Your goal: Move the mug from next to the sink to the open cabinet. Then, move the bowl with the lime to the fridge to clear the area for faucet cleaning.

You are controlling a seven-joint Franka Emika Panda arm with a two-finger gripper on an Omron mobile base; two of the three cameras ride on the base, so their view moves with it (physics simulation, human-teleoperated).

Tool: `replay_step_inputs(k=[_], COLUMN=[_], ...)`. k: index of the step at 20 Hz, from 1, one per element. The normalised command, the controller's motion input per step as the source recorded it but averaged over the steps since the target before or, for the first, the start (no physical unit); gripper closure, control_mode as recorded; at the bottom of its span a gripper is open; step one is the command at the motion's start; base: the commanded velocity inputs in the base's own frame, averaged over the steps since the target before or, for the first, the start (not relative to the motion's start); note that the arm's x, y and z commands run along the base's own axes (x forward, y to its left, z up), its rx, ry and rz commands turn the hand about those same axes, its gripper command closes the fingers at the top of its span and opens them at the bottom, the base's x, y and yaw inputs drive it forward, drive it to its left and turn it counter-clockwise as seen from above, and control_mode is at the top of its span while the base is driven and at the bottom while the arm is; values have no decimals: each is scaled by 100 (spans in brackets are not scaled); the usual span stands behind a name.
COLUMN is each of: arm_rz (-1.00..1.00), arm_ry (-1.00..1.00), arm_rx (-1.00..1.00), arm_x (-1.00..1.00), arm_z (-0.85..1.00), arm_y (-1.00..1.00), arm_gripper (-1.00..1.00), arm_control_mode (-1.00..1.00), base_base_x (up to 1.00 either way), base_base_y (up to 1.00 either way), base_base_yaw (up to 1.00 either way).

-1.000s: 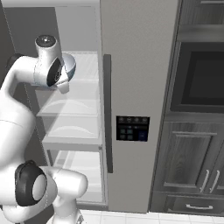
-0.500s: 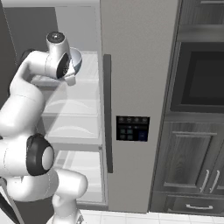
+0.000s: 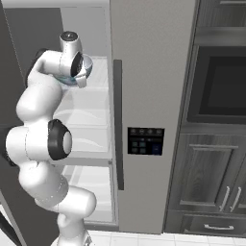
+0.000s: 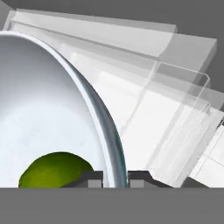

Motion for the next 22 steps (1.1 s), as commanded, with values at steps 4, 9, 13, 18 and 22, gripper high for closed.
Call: replay_step_inputs(k=[4,9,13,18,22], arm_rz=[-6,-8,0,0,-1], arm_ry=[2,0,0,-15,-21], arm_rx=[0,0,0,1,8], arm_x=[72,69,3,-90,-100], arm_z=[-13,-1,0,-8,-42], arm_y=[12,16,0,-27,-66], arm_gripper=[100,-100,-100,-100,-100], arm_control_mode=[-100,-100,-100,-100,-100], base_base_x=[0,0,0,0,0], base_base_y=[0,0,0,0,0], base_base_yaw=[0,0,0,0,0])
